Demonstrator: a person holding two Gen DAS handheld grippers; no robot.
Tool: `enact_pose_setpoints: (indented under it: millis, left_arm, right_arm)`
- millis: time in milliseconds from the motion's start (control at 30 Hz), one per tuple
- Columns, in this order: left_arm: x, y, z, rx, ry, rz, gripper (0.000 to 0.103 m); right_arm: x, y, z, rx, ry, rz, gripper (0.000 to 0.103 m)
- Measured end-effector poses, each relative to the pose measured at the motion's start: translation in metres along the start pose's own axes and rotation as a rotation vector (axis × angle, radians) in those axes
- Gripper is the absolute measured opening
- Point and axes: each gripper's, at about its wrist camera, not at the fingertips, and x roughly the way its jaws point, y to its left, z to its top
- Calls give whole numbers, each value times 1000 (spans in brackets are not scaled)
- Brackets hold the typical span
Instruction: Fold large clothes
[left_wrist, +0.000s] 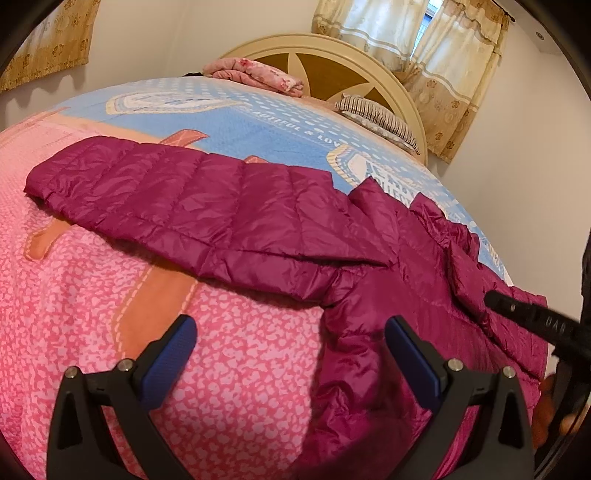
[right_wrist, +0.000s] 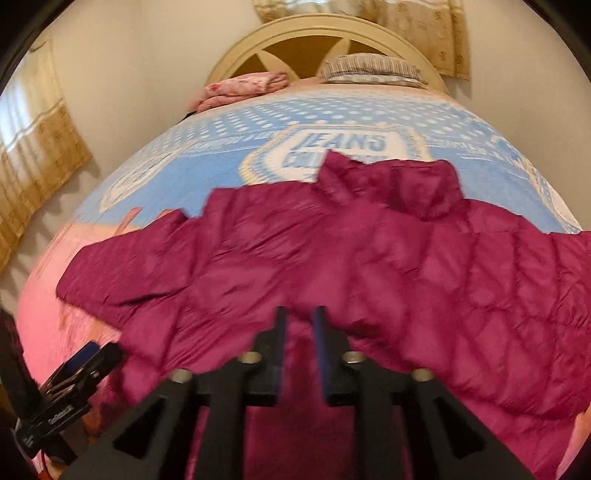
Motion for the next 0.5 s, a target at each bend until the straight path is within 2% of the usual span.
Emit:
enact_pose_setpoints:
  millis: [67,133,267,333,467,500]
  left_arm:
    - [0,0,0,-3,0,-2,103]
    - [1,0,0,-3,1,-3,103]
    - [1,1,0,-2,2,-2,103]
    - [1,1,0,-3,2,-3,103]
    - [1,1,0,-3,2,-1,103]
    - [1,0,0,-2,3,-1,103]
  right_arm:
    - [-2,-11,4,65,-5,82,69]
    - [-5,-15,7,102,-7,122,70]
    - [3,5,9,-19,1,11,70]
    - [19,16,9,-97,49,-28,70]
    - [53,30,4,-247,98,-222,70]
    - [56,29,2,-257,93,-250,58]
